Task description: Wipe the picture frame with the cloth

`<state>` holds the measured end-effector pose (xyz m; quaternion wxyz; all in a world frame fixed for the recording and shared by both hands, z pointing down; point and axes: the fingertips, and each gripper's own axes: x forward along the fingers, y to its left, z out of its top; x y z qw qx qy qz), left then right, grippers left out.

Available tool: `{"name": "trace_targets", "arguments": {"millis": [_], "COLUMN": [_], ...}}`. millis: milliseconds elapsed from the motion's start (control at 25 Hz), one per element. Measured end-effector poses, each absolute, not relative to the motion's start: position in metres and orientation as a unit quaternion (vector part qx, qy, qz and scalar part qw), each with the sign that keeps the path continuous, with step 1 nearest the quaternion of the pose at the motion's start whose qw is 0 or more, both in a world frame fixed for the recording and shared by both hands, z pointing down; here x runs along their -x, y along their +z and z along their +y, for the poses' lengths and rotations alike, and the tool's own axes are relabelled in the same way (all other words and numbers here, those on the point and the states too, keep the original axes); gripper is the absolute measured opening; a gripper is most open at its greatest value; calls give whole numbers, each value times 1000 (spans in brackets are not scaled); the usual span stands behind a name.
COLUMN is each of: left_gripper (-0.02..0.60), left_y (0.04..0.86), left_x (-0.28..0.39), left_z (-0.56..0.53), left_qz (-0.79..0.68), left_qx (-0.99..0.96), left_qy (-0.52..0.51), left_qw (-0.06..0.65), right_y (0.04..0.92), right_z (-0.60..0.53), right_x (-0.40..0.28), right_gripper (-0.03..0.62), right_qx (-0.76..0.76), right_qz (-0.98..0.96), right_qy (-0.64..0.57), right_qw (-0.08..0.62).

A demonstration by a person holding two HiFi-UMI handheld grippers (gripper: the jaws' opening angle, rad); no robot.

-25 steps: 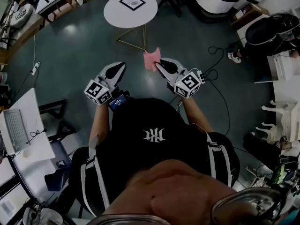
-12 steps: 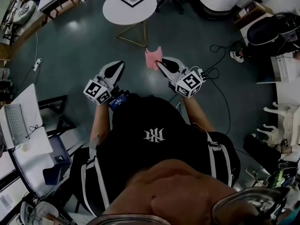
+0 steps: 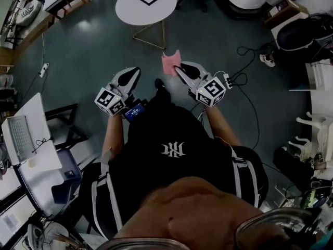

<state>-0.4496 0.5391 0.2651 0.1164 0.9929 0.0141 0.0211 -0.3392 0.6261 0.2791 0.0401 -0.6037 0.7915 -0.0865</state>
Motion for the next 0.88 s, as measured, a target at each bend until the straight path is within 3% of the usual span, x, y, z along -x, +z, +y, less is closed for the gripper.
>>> {"name": "trace_targets", "arguments": {"millis": [400, 880], "left_gripper": [3, 3], "left_y": [277, 270], "left_x": [407, 307], "left_z": [471, 328], "left_qz": [21, 25], "left_qx": [-988, -988], "left_qy": [19, 11], "left_qw": [152, 149], "right_y": [286, 269], "right_z": [558, 412], "right_x": [299, 205], "right_gripper": [51, 51], "right_qx": [600, 596], "right_qz": [794, 797], "right_qy": [-100, -97], "right_qw": [16, 6]}}
